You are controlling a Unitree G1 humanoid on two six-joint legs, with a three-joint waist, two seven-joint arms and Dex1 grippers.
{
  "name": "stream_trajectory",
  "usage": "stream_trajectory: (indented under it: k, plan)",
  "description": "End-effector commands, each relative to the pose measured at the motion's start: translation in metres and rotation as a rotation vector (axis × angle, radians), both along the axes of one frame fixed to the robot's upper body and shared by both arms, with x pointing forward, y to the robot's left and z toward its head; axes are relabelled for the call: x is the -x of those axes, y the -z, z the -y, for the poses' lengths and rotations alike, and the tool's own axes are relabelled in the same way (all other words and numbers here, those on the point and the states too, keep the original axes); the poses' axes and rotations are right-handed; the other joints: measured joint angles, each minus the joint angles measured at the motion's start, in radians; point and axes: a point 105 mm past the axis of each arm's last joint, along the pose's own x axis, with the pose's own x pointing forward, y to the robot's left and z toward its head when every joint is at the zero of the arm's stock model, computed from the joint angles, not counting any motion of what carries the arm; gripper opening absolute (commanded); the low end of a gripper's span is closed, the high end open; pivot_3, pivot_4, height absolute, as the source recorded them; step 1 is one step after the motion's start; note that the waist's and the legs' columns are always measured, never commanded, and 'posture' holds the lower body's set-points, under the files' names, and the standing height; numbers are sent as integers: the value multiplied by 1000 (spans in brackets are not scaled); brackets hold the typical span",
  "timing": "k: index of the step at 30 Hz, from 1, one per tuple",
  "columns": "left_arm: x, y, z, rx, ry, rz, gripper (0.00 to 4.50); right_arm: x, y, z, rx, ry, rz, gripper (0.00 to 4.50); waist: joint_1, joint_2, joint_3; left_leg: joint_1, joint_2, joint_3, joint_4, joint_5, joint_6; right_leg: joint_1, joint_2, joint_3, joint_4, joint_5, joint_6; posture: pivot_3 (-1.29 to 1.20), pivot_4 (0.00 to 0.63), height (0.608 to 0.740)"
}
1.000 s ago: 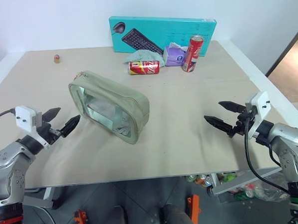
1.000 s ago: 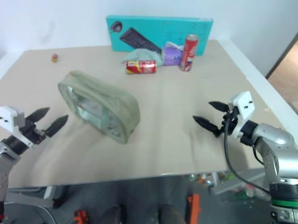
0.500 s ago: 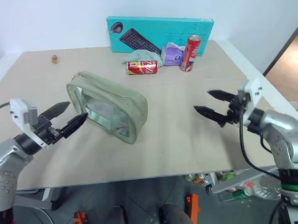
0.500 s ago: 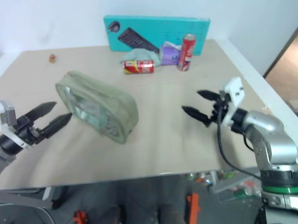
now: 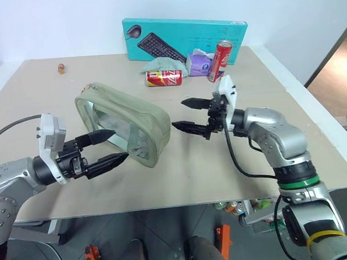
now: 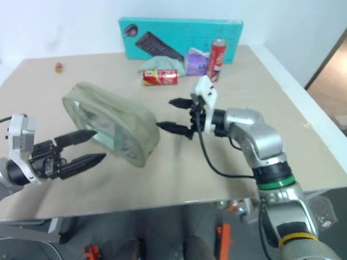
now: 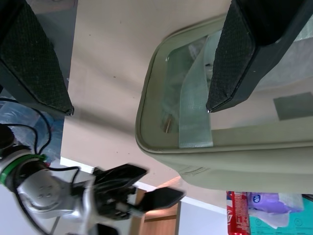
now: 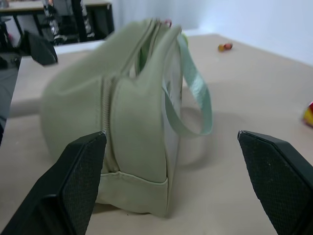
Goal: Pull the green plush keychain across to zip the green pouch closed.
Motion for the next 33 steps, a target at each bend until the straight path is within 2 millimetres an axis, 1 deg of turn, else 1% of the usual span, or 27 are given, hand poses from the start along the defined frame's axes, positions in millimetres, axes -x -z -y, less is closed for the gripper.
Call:
stream_trajectory:
  k: [1, 4, 8, 12, 13, 19, 20, 21, 22, 28, 31, 33]
  plan:
    - [1, -5, 2, -24, 7, 38, 4500, -4, -12, -9, -18, -28, 35, 4450, 0, 0, 0, 0, 0, 0, 0, 0, 0, 0, 0, 0, 0, 1, 1, 0, 150, 740]
    - [1, -3, 2, -28, 1, 40, 4500, -6, -12, -15, -30, -41, 24, 4450, 0, 0, 0, 0, 1, 0, 0, -1, -1, -1, 1, 0, 0, 1, 1, 0, 150, 740]
    - [0, -2, 3, -28, -9, 50, 4500, -9, -13, -28, -57, -70, -2, 4450, -1, 0, 0, 0, 3, 0, 0, -1, -1, -1, 3, 0, 0, 0, 0, 0, 150, 740]
    - [-1, -1, 3, -30, -20, 49, 4500, -7, -12, -37, -68, -107, -21, 3414, -1, 0, 0, 0, 4, 0, 0, -1, -1, -1, 4, 0, 0, 1, -1, 0, 150, 740]
    - [-2, -1, 3, -31, -23, 49, 4500, -7, -12, -38, -70, -112, -24, 2899, -1, 0, 0, 0, 4, 0, 0, -1, -1, -1, 4, 0, 0, 1, -1, 0, 150, 740]
    - [-5, -2, 3, -28, -35, 60, 4500, -6, -9, -42, -65, -130, -28, 1020, -1, 0, 0, 0, 5, 0, 0, -1, -1, -1, 5, 0, 0, 1, -2, 0, 150, 740]
    - [-5, -2, 3, -28, -36, 61, 4500, -6, -10, -42, -67, -133, -28, 556, -1, 0, 0, 0, 5, 0, 0, -1, -1, -1, 5, 0, 0, 1, -2, 0, 150, 740]
    - [-5, -2, 3, -27, -37, 62, 4500, -5, -10, -43, -68, -135, -27, 193, -1, 0, 0, 0, 5, 0, 0, -1, -1, -1, 5, 0, 0, 2, -2, 0, 150, 740]
    - [-5, -2, 3, -26, -39, 62, 4500, -5, -10, -43, -67, -139, -25, 40, -1, 0, 0, 0, 5, 0, 0, -1, -1, -1, 5, 0, 0, 2, -2, 0, 150, 740]
    - [-7, 1, 2, -23, -46, 57, 4500, 1, -17, -38, -57, -170, 1, 40, 0, 0, 0, 0, 5, 0, 0, -1, -1, -1, 5, 0, 0, 2, -2, 0, 150, 740]
    - [-7, 1, 2, -23, -48, 55, 4500, 8, -25, -31, -44, -207, 20, 40, 0, 0, 0, -1, 5, 0, 0, -1, -1, -2, 5, 0, 0, 1, -2, 0, 150, 740]
    - [-7, 2, 1, -22, -48, 55, 4500, 9, -31, -19, -13, -222, 42, 40, 0, 0, 0, -1, 5, 0, 0, -1, -1, -2, 4, 0, 0, 1, -2, 0, 150, 740]
